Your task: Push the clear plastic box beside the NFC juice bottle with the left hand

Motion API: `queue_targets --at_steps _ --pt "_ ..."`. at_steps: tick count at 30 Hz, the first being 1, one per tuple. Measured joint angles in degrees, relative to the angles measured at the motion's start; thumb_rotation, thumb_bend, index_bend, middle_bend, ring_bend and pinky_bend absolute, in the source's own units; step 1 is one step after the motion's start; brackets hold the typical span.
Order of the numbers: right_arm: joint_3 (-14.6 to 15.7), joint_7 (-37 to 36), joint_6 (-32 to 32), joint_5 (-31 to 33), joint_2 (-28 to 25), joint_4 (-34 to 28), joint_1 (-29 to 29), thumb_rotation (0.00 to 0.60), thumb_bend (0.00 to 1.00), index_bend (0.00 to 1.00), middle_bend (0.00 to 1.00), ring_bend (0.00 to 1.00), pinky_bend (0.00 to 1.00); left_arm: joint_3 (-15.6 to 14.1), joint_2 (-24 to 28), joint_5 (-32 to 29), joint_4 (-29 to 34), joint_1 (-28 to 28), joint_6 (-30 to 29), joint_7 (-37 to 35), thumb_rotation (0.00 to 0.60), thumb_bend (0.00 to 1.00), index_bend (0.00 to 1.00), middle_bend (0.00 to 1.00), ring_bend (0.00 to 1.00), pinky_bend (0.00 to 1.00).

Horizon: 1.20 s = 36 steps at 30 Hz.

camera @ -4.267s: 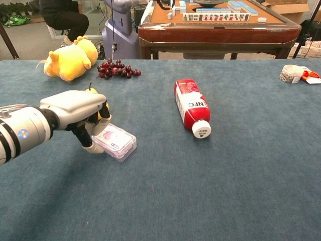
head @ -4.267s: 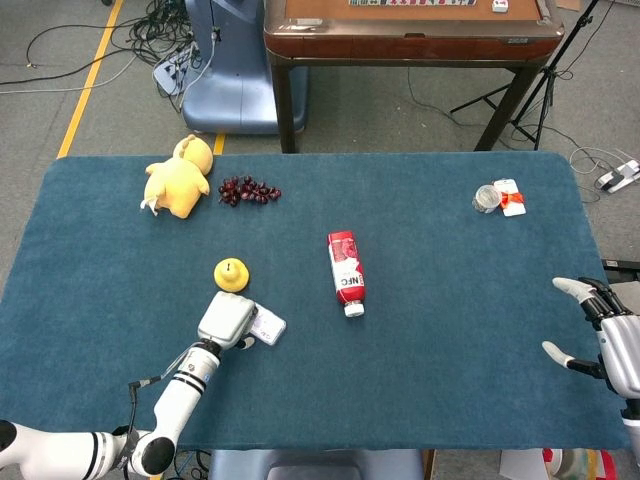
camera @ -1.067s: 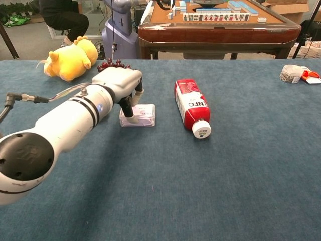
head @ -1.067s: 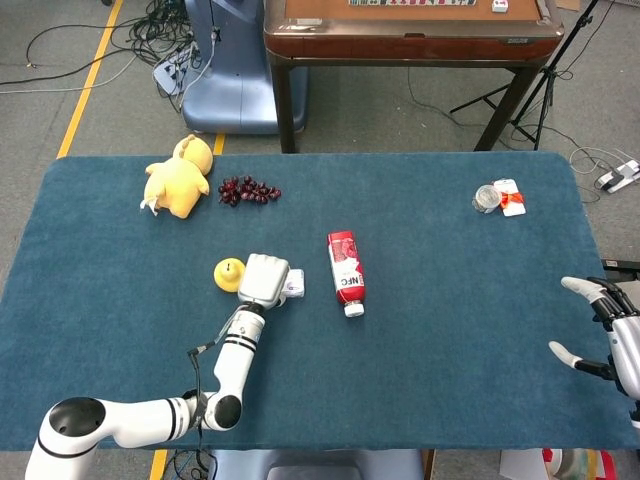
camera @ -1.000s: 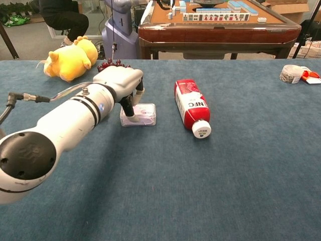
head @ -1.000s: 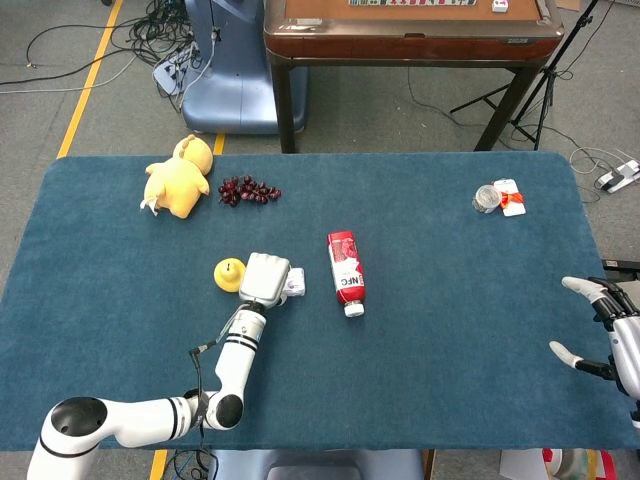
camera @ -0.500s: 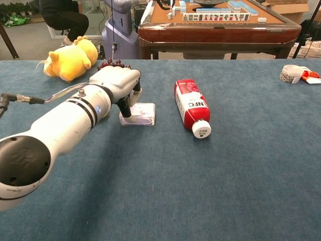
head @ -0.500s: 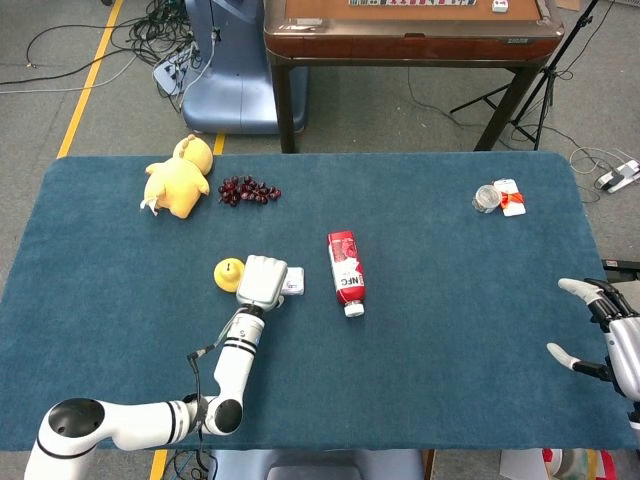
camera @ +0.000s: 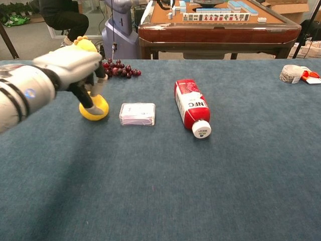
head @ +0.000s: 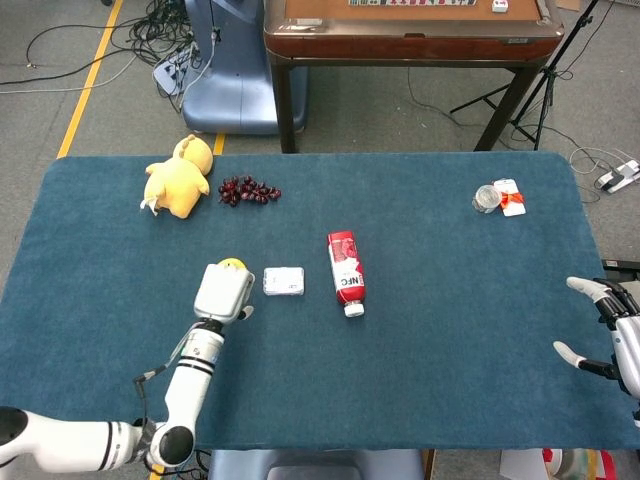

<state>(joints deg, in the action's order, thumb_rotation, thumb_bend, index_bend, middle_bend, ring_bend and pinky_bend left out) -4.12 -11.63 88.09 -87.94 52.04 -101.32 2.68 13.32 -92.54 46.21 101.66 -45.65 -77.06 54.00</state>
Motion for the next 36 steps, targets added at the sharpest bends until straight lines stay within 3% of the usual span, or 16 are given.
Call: queue_targets --at_steps 4,8,10,13,15,19,21,29,36 --pt "0.09 1.44 -1.42 1.03 -0.21 -0.49 0.28 0.6 0.01 0.23 0.27 0.16 0.49 -3.13 8.9 4.11 7.53 5.06 -2.77 -3.72 0.6 0.0 0.78 1.0 1.0 1.0" --pt "0.27 3.6 -2.96 1.97 -0.27 -1.04 0.65 0.6 0.01 0.23 0.27 0.16 0.49 -6.81 15.72 9.06 11.21 10.33 -5.2 -9.29 0.6 0.0 0.73 1.0 0.99 1.0" --pt "0.41 4.82 -3.88 2.42 -0.23 -1.34 0.89 0.6 0.01 0.23 0.27 0.16 0.49 -8.43 18.23 11.44 11.98 13.06 -6.51 -12.29 0.6 0.0 0.7 0.99 0.94 1.0" --pt "0.68 6.76 -5.2 2.97 -0.21 -1.62 1.26 0.6 0.01 0.24 0.27 0.16 0.49 -9.8 20.46 12.87 12.28 16.43 -8.03 -16.42 0.6 0.0 0.63 0.88 0.76 0.98" --pt "0.9 8.54 -6.03 3.3 -0.32 -1.76 1.5 0.6 0.01 0.25 0.27 0.16 0.49 -10.42 21.89 13.52 12.27 18.04 -8.69 -18.39 0.6 0.0 0.57 0.78 0.61 0.87" --pt "1.25 12.53 -7.68 4.49 -0.55 -2.37 1.94 0.6 0.01 0.25 0.27 0.16 0.49 -12.15 25.85 15.86 12.14 21.17 -9.86 -21.34 0.6 0.0 0.49 0.58 0.42 0.59" --pt "1.4 14.05 -8.54 5.38 -0.7 -2.88 2.15 0.6 0.01 0.25 0.27 0.16 0.48 -13.33 27.35 17.05 12.23 22.52 -10.33 -21.77 0.6 0.0 0.47 0.52 0.37 0.52" --pt "1.63 15.42 -9.68 6.99 -1.08 -4.03 2.35 0.6 0.0 0.25 0.27 0.16 0.47 -19.51 33.35 23.63 14.73 29.34 -12.44 -25.9 0.6 0.0 0.46 0.51 0.35 0.5" --pt "1.59 16.98 -9.51 7.33 -0.08 -3.55 2.37 0.6 0.0 0.25 0.27 0.16 0.45 -21.32 34.26 29.16 12.17 34.01 -14.12 -33.0 0.6 0.0 0.46 0.51 0.35 0.48"
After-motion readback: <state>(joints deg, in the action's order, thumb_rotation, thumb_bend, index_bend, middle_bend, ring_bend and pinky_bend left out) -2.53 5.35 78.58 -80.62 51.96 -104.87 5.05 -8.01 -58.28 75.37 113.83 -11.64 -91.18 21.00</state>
